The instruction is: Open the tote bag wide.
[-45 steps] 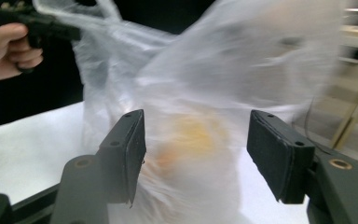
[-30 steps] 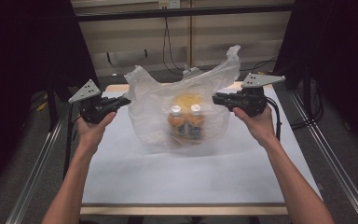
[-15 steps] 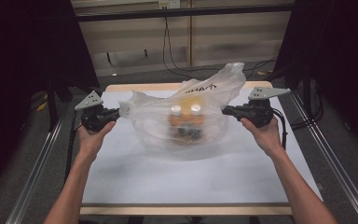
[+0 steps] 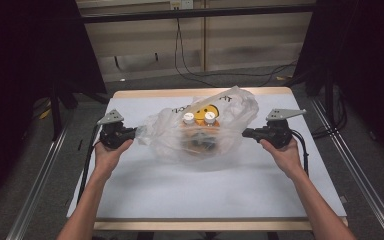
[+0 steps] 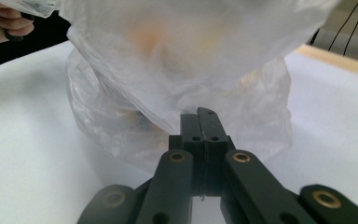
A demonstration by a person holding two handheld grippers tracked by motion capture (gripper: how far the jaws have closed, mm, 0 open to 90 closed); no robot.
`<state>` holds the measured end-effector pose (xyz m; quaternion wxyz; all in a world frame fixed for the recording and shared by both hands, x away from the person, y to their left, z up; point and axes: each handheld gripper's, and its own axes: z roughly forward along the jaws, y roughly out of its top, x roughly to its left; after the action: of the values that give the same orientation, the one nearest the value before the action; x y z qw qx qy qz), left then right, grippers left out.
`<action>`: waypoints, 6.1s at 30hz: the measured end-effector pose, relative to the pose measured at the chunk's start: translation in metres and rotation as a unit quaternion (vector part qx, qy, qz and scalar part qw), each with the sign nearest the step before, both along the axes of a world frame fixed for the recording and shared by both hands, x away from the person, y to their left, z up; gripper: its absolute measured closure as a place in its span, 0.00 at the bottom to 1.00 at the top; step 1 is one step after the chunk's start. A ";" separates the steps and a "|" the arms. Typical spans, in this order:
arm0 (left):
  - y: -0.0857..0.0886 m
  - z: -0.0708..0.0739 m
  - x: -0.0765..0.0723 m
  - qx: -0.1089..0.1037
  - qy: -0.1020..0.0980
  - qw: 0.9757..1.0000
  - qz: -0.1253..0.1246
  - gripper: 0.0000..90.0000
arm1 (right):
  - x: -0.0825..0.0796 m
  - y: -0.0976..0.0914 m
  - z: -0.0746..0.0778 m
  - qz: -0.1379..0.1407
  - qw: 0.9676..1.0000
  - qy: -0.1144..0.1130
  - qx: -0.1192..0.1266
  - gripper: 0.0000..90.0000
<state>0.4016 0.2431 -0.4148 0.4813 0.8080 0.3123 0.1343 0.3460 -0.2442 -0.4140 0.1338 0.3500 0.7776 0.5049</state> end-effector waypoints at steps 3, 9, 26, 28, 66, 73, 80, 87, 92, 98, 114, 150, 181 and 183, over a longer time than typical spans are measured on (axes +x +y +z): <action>-0.001 -0.007 0.002 0.006 0.010 1.000 0.005 1.00 | 0.002 -0.003 -0.010 -0.007 1.000 0.009 -0.005 1.00; -0.001 -0.021 0.000 -0.007 0.025 1.000 -0.002 1.00 | 0.004 -0.014 -0.029 -0.024 0.999 0.035 -0.014 1.00; 0.016 0.013 -0.034 -0.018 -0.015 0.999 -0.021 0.59 | -0.021 -0.016 0.018 -0.013 0.999 -0.035 0.025 0.91; 0.024 0.011 -0.039 -0.016 -0.016 1.000 -0.016 0.55 | -0.023 -0.019 0.026 -0.017 0.998 -0.045 0.029 0.88; -0.089 0.070 -0.006 0.016 -0.051 0.990 -0.132 0.96 | 0.036 0.050 0.139 0.047 0.990 -0.121 0.057 0.95; -0.095 0.043 -0.006 0.079 -0.030 0.987 -0.137 0.97 | 0.038 0.059 0.096 0.064 0.995 -0.079 0.016 0.98; -0.091 0.014 0.003 0.098 0.004 0.988 -0.118 0.97 | 0.038 0.053 0.053 0.055 0.998 -0.041 -0.009 1.00; -0.098 -0.006 0.012 0.116 0.018 0.987 -0.108 0.96 | 0.041 0.047 0.020 0.040 0.998 -0.008 -0.042 1.00; -0.105 -0.021 0.019 0.135 0.030 0.985 -0.105 0.97 | 0.046 0.048 -0.003 0.036 0.997 0.014 -0.067 1.00; -0.104 -0.043 0.030 0.184 0.061 0.975 -0.113 1.00 | 0.053 0.054 -0.034 0.036 0.992 0.047 -0.108 1.00; -0.086 -0.049 0.035 0.302 0.039 0.949 -0.078 1.00 | 0.050 0.049 -0.060 0.051 0.973 0.074 -0.214 1.00; -0.035 0.014 0.041 0.099 -0.016 0.995 -0.023 1.00 | 0.049 0.000 -0.011 -0.003 0.996 0.003 -0.089 1.00; -0.100 -0.048 0.042 0.258 0.068 0.955 -0.129 1.00 | 0.073 0.054 -0.047 0.061 0.926 0.092 -0.361 1.00; -0.099 -0.047 0.041 0.262 0.071 0.953 -0.132 1.00 | 0.075 0.050 -0.046 0.055 0.913 0.089 -0.394 1.00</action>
<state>0.4429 0.1441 -0.4622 0.2431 0.9471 0.1896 0.0888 0.4210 -0.1944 -0.4599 0.1630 0.2685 0.9404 0.1304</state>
